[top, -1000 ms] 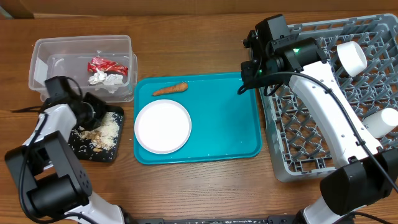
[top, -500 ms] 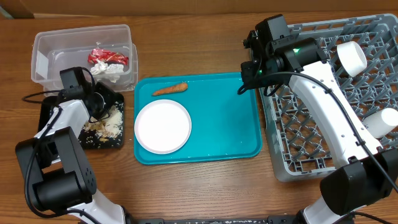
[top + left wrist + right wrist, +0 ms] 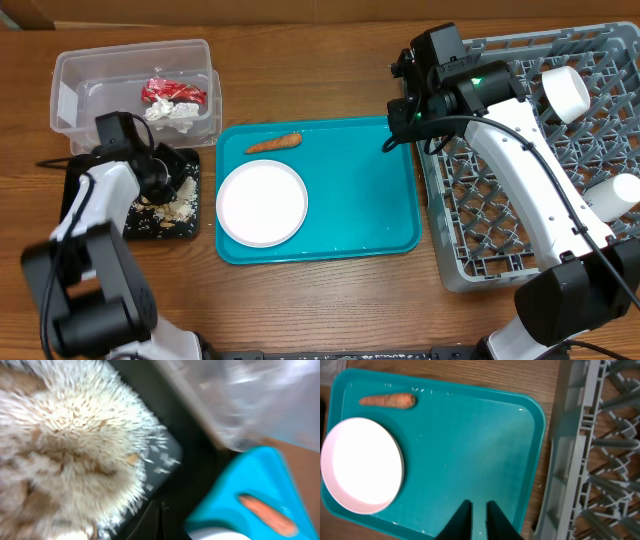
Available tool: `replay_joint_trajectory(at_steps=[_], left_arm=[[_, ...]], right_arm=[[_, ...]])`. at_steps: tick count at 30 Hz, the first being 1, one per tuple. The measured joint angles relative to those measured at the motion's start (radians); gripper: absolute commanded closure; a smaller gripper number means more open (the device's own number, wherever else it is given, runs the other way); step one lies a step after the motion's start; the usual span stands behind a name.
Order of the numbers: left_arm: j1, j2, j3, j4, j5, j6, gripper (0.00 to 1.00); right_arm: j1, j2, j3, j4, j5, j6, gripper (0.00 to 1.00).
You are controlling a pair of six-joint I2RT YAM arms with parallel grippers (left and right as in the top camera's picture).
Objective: Sort waste into correct bins and load items into the dishwasher
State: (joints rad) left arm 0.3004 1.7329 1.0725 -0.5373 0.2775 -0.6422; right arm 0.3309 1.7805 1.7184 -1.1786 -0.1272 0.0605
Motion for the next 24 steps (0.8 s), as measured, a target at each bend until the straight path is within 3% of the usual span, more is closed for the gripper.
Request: replay_joint_trajectory(at_steps=[3, 5, 9, 12, 13, 15, 19, 24], left_arm=[[0.0, -0.125, 0.0, -0.037, 0.005, 0.034, 0.92], [-0.008, -0.21, 0.002, -0.069, 0.014, 0.077, 0.73], [-0.084, -0.332, 0.007, -0.143, 0.017, 0.161, 0.47], [-0.192, -0.347, 0.01, -0.193, -0.026, 0.198, 0.3], [-0.229, -0.345, 0.01, -0.212, -0.053, 0.21, 0.24], [-0.295, -0.342, 0.01, -0.254, -0.114, 0.225, 0.22], [-0.36, -0.341, 0.01, -0.349, -0.206, 0.225, 0.21], [-0.307, -0.343, 0.01, -0.5, -0.259, 0.188, 0.15]], right_arm=[[0.0, 0.0, 0.0, 0.0, 0.0, -0.005, 0.65], [0.0, 0.0, 0.0, -0.001, -0.001, -0.006, 0.64], [0.0, 0.0, 0.0, -0.004, -0.001, -0.005, 0.63], [0.0, 0.0, 0.0, -0.029, -0.008, -0.003, 0.56], [0.0, 0.0, 0.0, -0.04, -0.021, -0.004, 0.45], [0.0, 0.0, 0.0, -0.056, -0.056, 0.0, 0.34], [0.002, 0.0, 0.0, -0.063, -0.149, -0.005, 0.33], [0.032, 0.003, 0.0, -0.04, -0.207, 0.037, 0.33]])
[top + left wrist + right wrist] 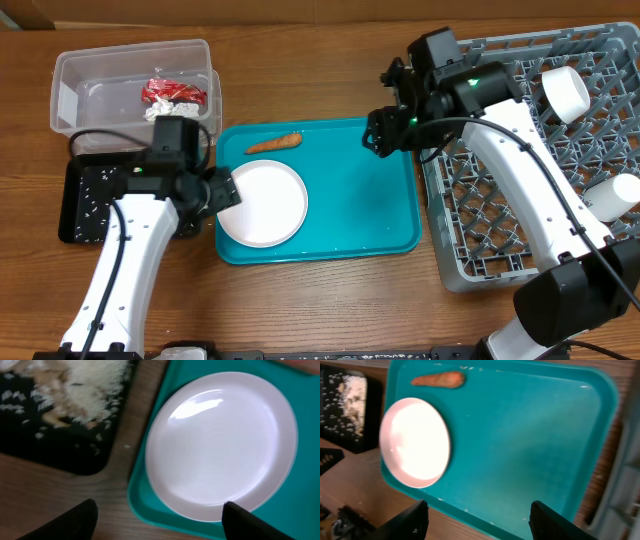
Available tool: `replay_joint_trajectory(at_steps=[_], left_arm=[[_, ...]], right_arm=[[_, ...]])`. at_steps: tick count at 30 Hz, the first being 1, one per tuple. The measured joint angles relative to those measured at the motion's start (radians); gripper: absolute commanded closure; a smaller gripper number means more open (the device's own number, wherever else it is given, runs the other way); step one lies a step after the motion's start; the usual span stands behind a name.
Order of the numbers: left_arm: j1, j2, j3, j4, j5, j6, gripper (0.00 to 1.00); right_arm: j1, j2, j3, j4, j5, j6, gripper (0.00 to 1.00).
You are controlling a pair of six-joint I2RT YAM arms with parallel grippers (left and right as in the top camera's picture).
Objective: Sort waste into correct bins and load items into the dishwasher
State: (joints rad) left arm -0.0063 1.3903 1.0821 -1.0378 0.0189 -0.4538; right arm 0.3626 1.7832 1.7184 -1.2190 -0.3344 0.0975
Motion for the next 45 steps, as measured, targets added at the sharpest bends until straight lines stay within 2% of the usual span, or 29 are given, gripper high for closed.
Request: replay_joint_trajectory(at_steps=[1, 5, 8, 13, 17, 23, 24, 27, 37, 45], left_arm=[[0.029, -0.003, 0.0, -0.026, -0.006, -0.013, 0.12], [0.135, -0.022, 0.001, -0.079, -0.018, -0.034, 0.1], [0.225, -0.031, 0.004, -0.102, -0.021, -0.045, 0.01], [0.36, -0.031, 0.005, -0.109, 0.006, -0.055, 0.01], [0.409, -0.031, 0.005, -0.111, 0.032, -0.056, 0.0], [0.413, -0.032, 0.005, -0.11, 0.053, -0.056, 0.0], [0.413, -0.032, 0.005, -0.11, 0.053, -0.056, 0.0], [0.413, -0.032, 0.005, -0.108, 0.056, -0.056, 0.0], [0.413, -0.032, 0.005, -0.098, 0.056, -0.056, 0.0], [0.413, -0.032, 0.005, -0.088, 0.057, -0.056, 0.0]], right_arm=[[0.018, 0.005, 0.0, 0.009, -0.007, 0.011, 0.33], [0.1, 0.046, 0.0, 0.039, -0.017, 0.048, 0.34], [0.173, 0.108, 0.0, 0.056, 0.0, 0.087, 0.34], [0.278, 0.248, 0.0, 0.1, 0.062, 0.16, 0.4], [0.319, 0.341, 0.0, 0.144, 0.108, 0.209, 0.51], [0.338, 0.438, 0.0, 0.188, 0.143, 0.256, 0.66], [0.339, 0.45, 0.0, 0.188, 0.144, 0.263, 0.71], [0.338, 0.46, 0.001, 0.189, 0.142, 0.275, 0.96], [0.319, 0.463, 0.019, 0.121, 0.175, 0.309, 0.96], [0.188, 0.391, 0.028, 0.059, 0.37, 0.323, 0.96]])
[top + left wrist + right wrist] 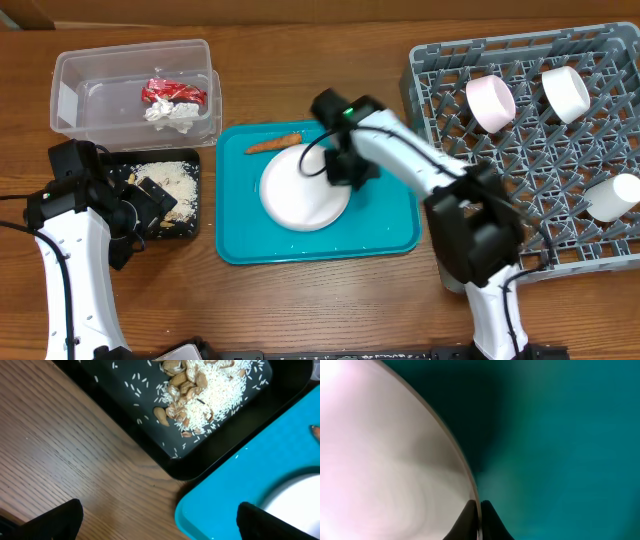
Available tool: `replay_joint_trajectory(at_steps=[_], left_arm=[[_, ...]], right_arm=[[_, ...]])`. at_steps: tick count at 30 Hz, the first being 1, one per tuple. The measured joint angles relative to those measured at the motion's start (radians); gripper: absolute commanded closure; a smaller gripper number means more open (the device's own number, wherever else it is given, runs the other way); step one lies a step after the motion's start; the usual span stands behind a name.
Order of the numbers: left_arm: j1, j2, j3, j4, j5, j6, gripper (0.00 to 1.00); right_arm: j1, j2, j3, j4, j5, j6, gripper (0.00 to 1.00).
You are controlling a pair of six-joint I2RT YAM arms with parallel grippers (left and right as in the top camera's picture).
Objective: Sort waste into correct bins and load items into the dishwasher
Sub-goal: 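Grasp the pink plate rim with the right gripper and lift it, then carry the pink plate right and stand it upright in the dish rack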
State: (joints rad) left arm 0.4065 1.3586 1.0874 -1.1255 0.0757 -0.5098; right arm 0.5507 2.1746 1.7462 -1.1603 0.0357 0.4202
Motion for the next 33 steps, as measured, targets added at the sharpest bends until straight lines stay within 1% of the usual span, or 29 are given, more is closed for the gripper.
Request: replay_joint_trajectory(at_steps=[3, 9, 13, 17, 20, 22, 28, 33], left_arm=[[0.0, 0.0, 0.0, 0.011, 0.0, 0.0, 0.0], [0.0, 0.0, 0.0, 0.035, 0.002, 0.0, 0.0], [0.0, 0.0, 0.0, 0.044, 0.003, 0.0, 0.0], [0.0, 0.0, 0.0, 0.049, 0.003, 0.0, 0.0], [0.0, 0.0, 0.0, 0.05, 0.003, 0.0, 0.0], [0.0, 0.0, 0.0, 0.05, 0.003, 0.0, 0.0], [0.0, 0.0, 0.0, 0.049, 0.003, 0.0, 0.0], [0.0, 0.0, 0.0, 0.05, 0.008, 0.0, 0.0]], right_arm=[[-0.051, -0.097, 0.0, 0.002, 0.098, 0.0, 0.96], [-0.132, -0.35, 0.001, 0.023, 0.315, -0.027, 0.96], [-0.161, -0.447, 0.001, 0.027, 0.489, -0.041, 0.96], [-0.179, -0.464, 0.001, -0.017, 0.727, -0.021, 0.96], [-0.19, -0.463, -0.003, -0.069, 0.928, 0.051, 0.96], [-0.193, -0.463, -0.008, -0.071, 1.029, 0.088, 0.96], [-0.194, -0.463, -0.088, -0.071, 1.206, 0.173, 0.96], [-0.194, -0.463, -0.188, -0.044, 1.286, 0.218, 0.96]])
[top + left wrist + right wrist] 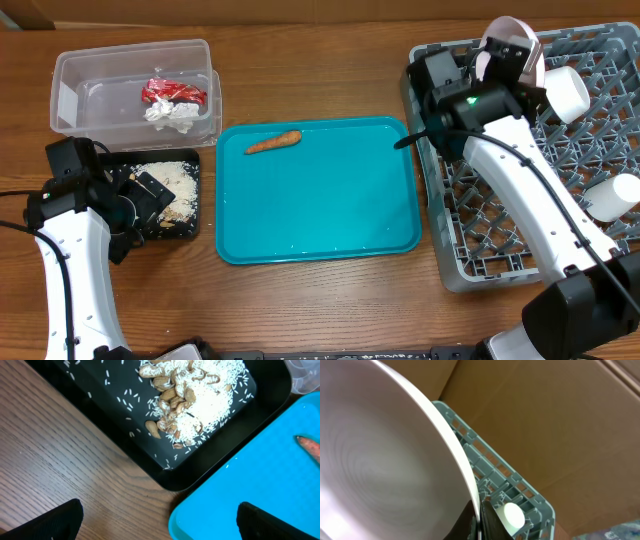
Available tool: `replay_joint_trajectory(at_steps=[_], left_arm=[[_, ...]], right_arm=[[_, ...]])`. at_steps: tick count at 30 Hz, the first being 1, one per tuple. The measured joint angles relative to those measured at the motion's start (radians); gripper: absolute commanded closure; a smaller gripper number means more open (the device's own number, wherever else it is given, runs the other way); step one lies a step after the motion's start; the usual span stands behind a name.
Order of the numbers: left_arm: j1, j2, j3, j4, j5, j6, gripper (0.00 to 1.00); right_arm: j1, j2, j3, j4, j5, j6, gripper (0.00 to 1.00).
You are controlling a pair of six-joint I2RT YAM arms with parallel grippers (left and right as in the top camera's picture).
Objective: Sort waste into correct bins and load items into the dishwasher
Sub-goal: 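Carry the pink plate right and stand it upright in the dish rack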
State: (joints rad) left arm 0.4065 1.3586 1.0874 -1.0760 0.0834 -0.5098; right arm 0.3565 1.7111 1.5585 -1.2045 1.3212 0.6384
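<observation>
My right gripper (pixel 482 68) is shut on the rim of a white plate (pixel 510 52), which it holds on edge above the back left part of the grey dish rack (pixel 520 210). In the right wrist view the plate (pixel 385 460) fills the left side, with my right gripper (pixel 481 521) clamped on its edge over the rack (pixel 492 477). My left gripper (pixel 140 198) stands open over the black tray's right end; its fingers (pixel 55 522) straddle the teal tray's corner. A carrot (pixel 274 143) lies at the teal tray's back; its tip (pixel 310 447) shows in the left wrist view.
The teal tray (pixel 320 220) sits mid-table. A black tray (pixel 90 175) holds rice and nuts (pixel 192 395). Behind it a clear bin (pixel 135 60) holds crumpled wrappers. White cups (pixel 566 90) (pixel 612 197) stand in the rack, one more (pixel 512 515) beside the plate.
The right gripper, then shut on the plate's rim on the teal tray, now holds the plate on edge over the rack's back left. The left gripper has barely shifted.
First the plate lay at the teal tray's left, the left gripper close over the rice and the right by the rack. Then the left gripper stood open at the plate's rim. Later the plate was mid-tray in the right gripper; now it is over the rack.
</observation>
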Motion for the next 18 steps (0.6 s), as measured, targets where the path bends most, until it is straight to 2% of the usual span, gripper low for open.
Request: replay_joint_trajectory(at_steps=[9, 18], left_arm=[[0.0, 0.0, 0.0, 0.0, 0.014, 0.0, 0.0], [0.0, 0.0, 0.0, 0.008, 0.022, 0.0, 0.0]], right_arm=[[0.0, 0.002, -0.2, 0.142, -0.032, 0.027, 0.96], [0.028, 0.002, -0.226, 0.198, -0.183, 0.035, 0.95]])
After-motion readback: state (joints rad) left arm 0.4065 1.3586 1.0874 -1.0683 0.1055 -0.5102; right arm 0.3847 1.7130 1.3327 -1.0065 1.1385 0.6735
